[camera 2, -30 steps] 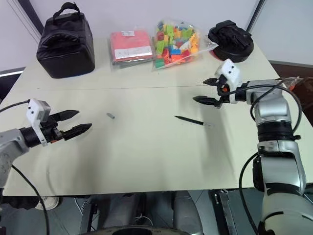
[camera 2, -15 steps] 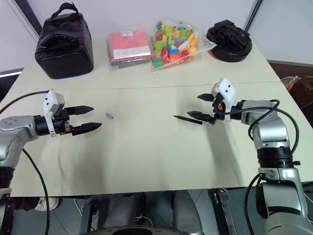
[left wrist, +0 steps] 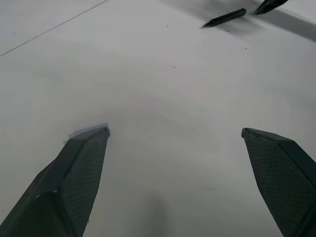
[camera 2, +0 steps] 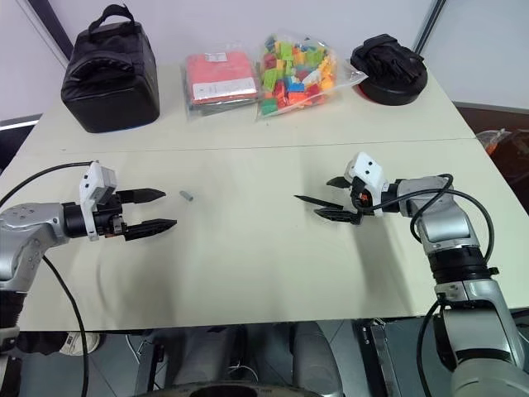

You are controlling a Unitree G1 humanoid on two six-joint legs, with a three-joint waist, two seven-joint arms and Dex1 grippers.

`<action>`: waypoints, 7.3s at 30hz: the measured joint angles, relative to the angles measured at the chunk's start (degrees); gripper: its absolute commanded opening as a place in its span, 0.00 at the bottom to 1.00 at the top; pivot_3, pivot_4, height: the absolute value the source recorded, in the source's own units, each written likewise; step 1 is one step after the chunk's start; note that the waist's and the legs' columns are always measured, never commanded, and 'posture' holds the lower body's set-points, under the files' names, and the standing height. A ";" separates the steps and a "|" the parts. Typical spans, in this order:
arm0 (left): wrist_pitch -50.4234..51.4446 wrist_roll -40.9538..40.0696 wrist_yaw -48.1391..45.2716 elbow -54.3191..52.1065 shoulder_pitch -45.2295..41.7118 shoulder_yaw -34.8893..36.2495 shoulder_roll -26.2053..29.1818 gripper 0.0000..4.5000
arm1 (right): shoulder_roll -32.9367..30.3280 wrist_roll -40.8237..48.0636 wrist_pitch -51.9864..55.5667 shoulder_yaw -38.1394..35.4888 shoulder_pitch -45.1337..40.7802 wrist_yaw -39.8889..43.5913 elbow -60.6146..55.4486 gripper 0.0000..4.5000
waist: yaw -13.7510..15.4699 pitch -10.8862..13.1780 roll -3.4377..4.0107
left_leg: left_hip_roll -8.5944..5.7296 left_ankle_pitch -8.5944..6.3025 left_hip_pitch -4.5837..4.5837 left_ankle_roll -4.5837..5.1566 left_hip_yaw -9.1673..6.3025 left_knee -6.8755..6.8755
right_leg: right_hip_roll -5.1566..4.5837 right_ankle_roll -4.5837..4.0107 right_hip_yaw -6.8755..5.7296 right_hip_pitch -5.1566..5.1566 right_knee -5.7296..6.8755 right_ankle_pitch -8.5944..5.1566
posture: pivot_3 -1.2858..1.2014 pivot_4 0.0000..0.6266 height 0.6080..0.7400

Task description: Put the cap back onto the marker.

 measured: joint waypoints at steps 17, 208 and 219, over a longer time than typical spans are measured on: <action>-0.76 0.20 1.93 -0.13 1.91 0.00 -1.33 1.00 | 5.59 -3.69 -6.74 2.03 -3.45 -1.77 9.95 0.88 | 0.02 0.00 0.00 | 0.00 0.00 0.00 0.00 -0.01 0.01 | 0.00 0.00 0.00 0.00 0.01 0.00 | 0.52 0.24 1.00; -47.13 24.76 -8.90 44.46 -38.00 -14.27 -26.44 0.00 | 3.48 -6.70 -0.05 10.63 -11.02 -6.24 -17.40 0.00 | 1.40 -0.03 -0.14 | -0.09 -0.16 -0.17 0.31 0.00 0.89 | 0.11 0.09 -0.07 0.14 0.26 0.00 | 0.52 0.24 1.00; -46.62 24.76 -9.53 44.35 -37.96 -14.28 -26.45 0.00 | 3.73 -7.59 -0.61 10.50 -11.01 -6.42 -17.24 0.00 | 1.38 -0.03 -0.14 | -0.09 -0.16 -0.17 0.31 0.01 0.89 | 0.12 0.09 -0.07 0.14 0.26 0.00 | 0.52 0.24 1.00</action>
